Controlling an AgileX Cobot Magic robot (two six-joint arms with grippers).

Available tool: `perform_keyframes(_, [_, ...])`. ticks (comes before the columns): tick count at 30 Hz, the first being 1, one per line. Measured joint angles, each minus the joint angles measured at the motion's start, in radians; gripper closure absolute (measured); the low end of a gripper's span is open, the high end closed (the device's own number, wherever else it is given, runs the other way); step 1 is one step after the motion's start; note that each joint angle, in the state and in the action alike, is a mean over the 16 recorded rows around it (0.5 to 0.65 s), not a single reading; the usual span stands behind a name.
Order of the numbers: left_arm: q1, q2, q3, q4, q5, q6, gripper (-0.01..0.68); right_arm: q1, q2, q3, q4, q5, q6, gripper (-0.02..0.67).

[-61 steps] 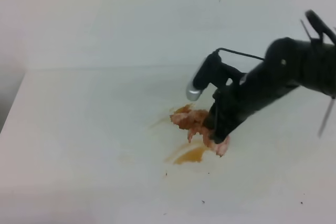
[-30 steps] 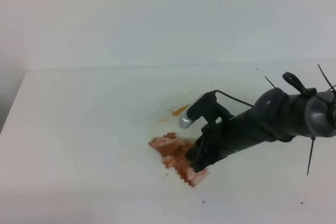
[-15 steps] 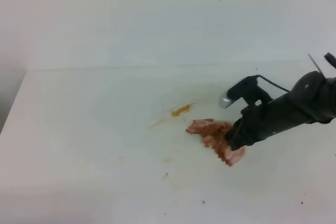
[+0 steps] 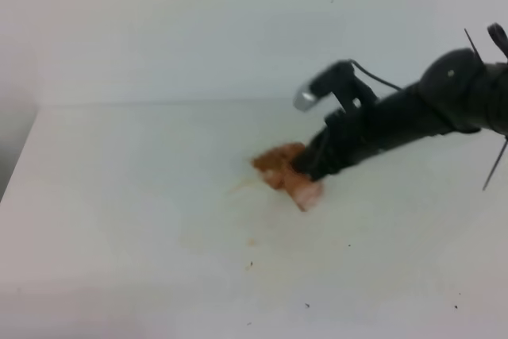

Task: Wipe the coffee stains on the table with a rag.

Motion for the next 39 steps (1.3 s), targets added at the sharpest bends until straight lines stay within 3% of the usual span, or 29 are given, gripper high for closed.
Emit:
perform_keyframes(10, [0.000,0.000,0.000,0.000,0.000,0.000,0.675,0.152,0.060,-0.102,0.101,0.062,0.001,0.623])
perform_keyframes(16, [0.000,0.000,0.000,0.000,0.000,0.000,0.675,0.195,0.142,-0.107,0.099,0.054,0.011,0.622])
perform_keyframes(30, [0.000,0.000,0.000,0.000,0.000,0.000,0.675,0.081,0.206,-0.146,-0.031,-0.045,0.101,0.623])
perform_keyframes(39, [0.000,0.000,0.000,0.000,0.000,0.000,0.675,0.065,0.225,-0.366,-0.083,0.011,0.180,0.622])
